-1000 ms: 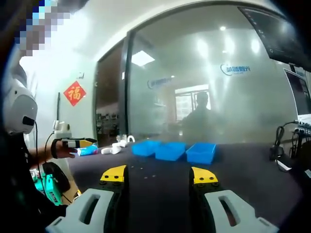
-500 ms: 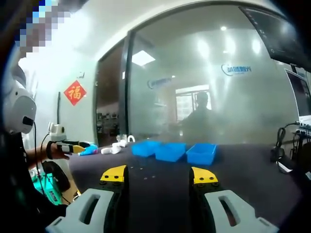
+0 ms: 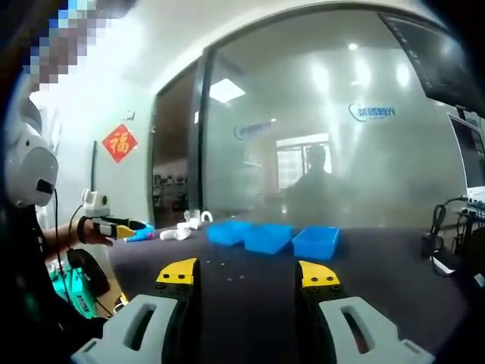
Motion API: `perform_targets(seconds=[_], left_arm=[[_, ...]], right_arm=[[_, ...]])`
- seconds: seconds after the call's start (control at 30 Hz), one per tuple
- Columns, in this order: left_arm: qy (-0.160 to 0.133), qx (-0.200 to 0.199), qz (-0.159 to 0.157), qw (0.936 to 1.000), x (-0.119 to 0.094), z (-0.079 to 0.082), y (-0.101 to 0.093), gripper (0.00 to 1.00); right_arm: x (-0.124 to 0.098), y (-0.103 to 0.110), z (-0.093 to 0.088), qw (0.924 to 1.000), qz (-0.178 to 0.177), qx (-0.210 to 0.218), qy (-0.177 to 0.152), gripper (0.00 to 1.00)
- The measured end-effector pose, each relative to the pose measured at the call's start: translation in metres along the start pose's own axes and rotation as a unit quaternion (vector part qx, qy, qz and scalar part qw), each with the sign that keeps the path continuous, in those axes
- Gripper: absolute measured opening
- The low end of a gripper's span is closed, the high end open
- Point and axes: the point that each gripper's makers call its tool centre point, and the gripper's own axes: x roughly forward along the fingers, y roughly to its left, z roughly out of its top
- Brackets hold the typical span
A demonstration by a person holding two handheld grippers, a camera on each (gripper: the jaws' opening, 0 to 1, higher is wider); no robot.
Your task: Sort the screws, nuts, and washers into the corresponding bins
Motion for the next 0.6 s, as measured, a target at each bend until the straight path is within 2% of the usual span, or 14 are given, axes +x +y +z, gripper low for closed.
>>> perform_targets(seconds=[0.47, 0.6], left_arm=[[0.007, 0.014, -0.002, 0.9999, -0.0021, 0.0041, 0.0034, 0.41], [0.008, 0.001, -0.016, 0.9998, -0.0018, 0.0088, 0.0029, 0.42]], right_arm=[[-0.0010, 0.0020, 0.0009, 1.0000, 0.000, 0.000, -0.003, 0.45], [-0.0011, 0.0029, -0.0005, 1.0000, 0.002, 0.000, -0.002, 0.45]])
